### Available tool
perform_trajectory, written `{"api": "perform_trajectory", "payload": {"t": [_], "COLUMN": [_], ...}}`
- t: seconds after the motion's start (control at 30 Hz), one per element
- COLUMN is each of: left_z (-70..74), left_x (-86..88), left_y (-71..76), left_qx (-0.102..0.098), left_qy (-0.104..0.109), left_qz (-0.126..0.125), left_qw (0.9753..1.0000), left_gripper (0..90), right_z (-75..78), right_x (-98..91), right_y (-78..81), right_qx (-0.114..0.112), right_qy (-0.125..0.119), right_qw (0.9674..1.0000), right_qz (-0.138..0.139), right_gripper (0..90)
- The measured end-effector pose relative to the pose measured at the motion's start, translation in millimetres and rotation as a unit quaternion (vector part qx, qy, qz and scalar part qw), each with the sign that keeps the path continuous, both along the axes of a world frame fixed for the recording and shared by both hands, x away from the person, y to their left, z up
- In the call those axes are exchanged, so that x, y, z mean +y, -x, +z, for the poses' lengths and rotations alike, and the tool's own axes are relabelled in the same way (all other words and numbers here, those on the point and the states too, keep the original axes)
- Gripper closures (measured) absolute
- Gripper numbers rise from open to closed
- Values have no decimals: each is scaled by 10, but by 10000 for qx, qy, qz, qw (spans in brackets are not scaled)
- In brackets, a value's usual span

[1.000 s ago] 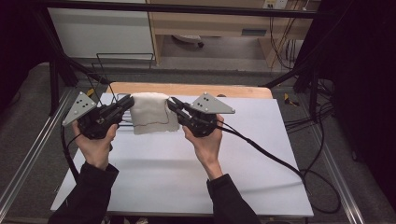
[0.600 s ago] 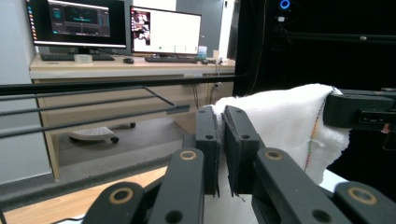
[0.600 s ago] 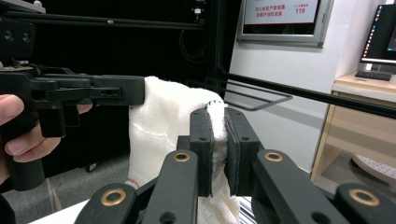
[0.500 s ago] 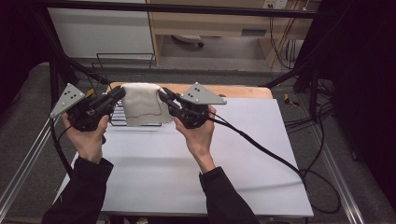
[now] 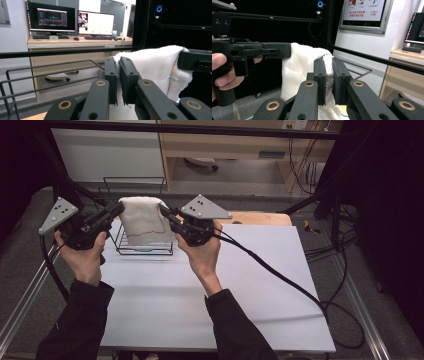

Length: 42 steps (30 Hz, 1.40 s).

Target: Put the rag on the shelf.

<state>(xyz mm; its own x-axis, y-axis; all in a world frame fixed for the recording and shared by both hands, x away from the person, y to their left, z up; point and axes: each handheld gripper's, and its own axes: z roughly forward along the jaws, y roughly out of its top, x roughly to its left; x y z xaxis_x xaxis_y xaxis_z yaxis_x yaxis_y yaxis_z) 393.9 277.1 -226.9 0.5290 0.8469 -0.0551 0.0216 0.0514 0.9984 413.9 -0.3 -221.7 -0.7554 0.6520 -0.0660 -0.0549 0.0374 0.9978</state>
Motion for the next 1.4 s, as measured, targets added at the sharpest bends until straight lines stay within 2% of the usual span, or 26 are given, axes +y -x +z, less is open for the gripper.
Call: {"api": "perform_trajectory", "payload": {"t": [0.43,0.9,1.4], "left_z": [195,421,573], "left_x": [97,204,329], "left_y": [-103,-175,-376], "left_qx": [-99,-222,-191], "left_qy": [5,81,78], "left_qz": [152,288,427], "left_qw": [9998,9993,9989], "left_gripper": [842,842,842], "right_z": [150,383,518], "right_x": [135,276,458], "right_y": [-163,-277,-488], "right_qx": [-54,-197,-188], "right_qy": [-50,-91,-115], "right_qw": [10000,9998,9997], "right_qz": [-16,-5,-48], "right_gripper": [831,831,832]}}
